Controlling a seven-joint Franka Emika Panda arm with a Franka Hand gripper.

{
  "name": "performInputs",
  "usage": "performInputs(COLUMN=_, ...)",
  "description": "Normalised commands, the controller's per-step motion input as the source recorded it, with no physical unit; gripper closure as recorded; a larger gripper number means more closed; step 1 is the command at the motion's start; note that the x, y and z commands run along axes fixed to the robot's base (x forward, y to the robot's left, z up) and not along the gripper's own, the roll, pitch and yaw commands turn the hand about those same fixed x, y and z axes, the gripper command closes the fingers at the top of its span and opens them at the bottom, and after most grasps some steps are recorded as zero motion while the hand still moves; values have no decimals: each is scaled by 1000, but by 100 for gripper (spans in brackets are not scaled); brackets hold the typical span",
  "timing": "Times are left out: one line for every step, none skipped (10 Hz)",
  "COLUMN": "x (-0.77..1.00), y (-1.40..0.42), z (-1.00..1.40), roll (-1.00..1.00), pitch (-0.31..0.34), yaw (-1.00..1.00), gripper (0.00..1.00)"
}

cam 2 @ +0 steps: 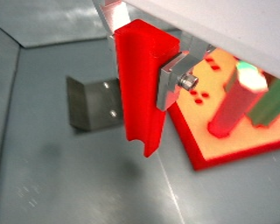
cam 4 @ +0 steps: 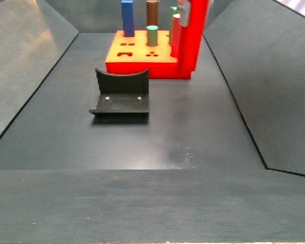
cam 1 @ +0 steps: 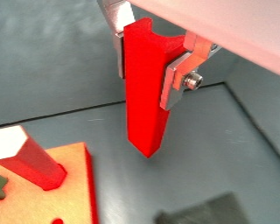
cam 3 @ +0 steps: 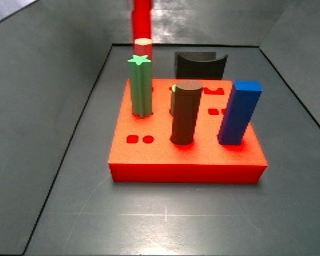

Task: Pick up the arch object. Move up. Move to above the board. Insert the arch object.
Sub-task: Move to above the board.

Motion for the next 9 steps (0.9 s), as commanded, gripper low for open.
performInputs(x=408, y=408, z=1000, roll=-259, pitch=73, yaw=-101, gripper=100)
performInputs(x=345, y=357, z=1000, roll=-188, pitch=73, yaw=-65, gripper=100)
performInputs(x=211, y=221, z=762, roll=-155, pitch=67, yaw=-47, gripper=100)
performInputs(x=150, y=159, z=644, roll=-148, pitch=64, yaw=-42, gripper=100)
performInputs(x=70, y=89, z=416, roll=-135, pitch=53, yaw=-36, gripper=100)
performInputs(x=50, y=73, z=301, roll=-129, pitch=52, yaw=-36, gripper=100)
performInputs(x=3, y=-1000, z=214, roll=114, pitch=109, yaw=-1000, gripper=100)
performInputs(x=3, y=-1000, z=213, roll=132, pitch=113, yaw=-1000, gripper=100)
performInputs(x=1, y=-1000, z=223, roll=152, pitch=120, yaw=-1000, gripper=100)
